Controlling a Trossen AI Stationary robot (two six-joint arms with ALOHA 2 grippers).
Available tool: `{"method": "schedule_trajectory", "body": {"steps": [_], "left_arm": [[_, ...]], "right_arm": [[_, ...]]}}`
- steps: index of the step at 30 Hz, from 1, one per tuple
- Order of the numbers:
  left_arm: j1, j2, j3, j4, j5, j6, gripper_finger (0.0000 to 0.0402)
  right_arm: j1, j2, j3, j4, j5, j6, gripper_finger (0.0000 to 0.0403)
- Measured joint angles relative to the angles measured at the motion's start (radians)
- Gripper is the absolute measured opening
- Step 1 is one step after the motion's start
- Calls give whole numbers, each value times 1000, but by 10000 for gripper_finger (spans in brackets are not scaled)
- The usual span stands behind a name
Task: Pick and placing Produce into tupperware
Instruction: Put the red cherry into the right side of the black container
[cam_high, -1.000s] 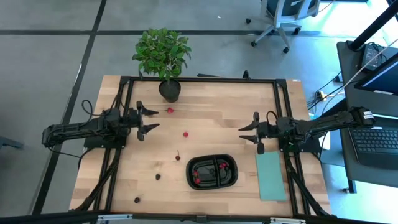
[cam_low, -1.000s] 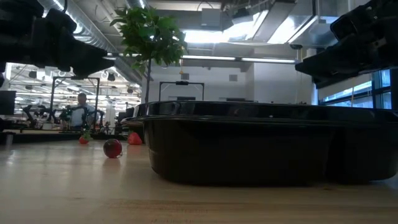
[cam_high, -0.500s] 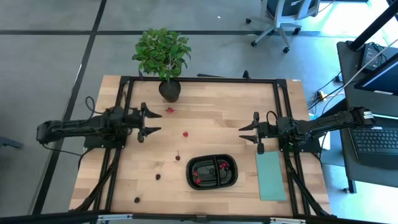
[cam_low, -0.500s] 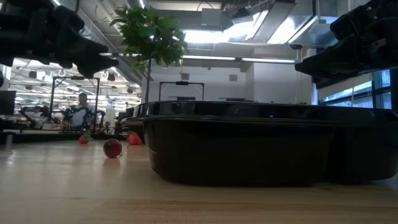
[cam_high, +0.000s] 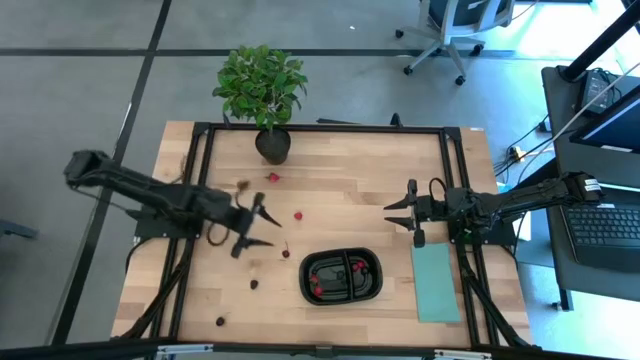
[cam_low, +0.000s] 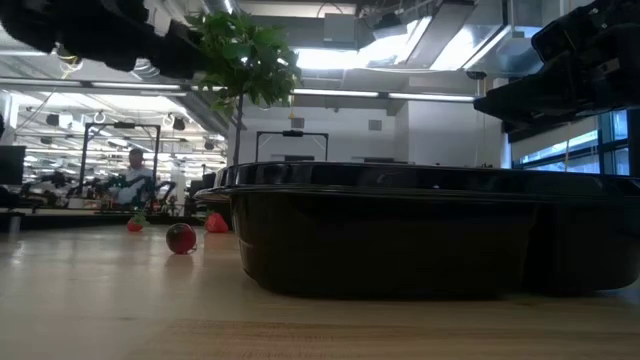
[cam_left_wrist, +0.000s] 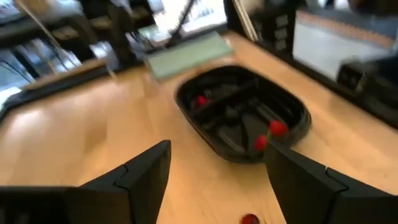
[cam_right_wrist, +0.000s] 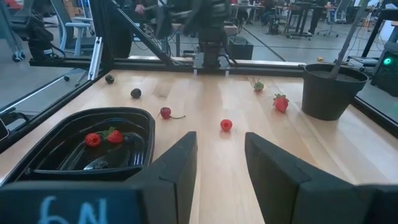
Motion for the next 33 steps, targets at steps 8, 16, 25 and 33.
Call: {"method": "schedule_trajectory", "body": {"steps": [8, 16, 25, 33], "left_arm": [[-112, 341, 157, -28, -128, -32, 245], [-126, 530, 188, -41, -132, -208, 245], [-125, 628, 188, -42, -161, -215, 245], [-107, 679, 188, -65, -179, -236, 245]], "right_arm": [[0, 1, 0, -2, 0, 3, 138], [0, 1, 0, -18, 0, 54, 138], [0, 1, 0, -55, 0, 57, 138], [0, 1, 0, -55, 0, 55, 138]]}}
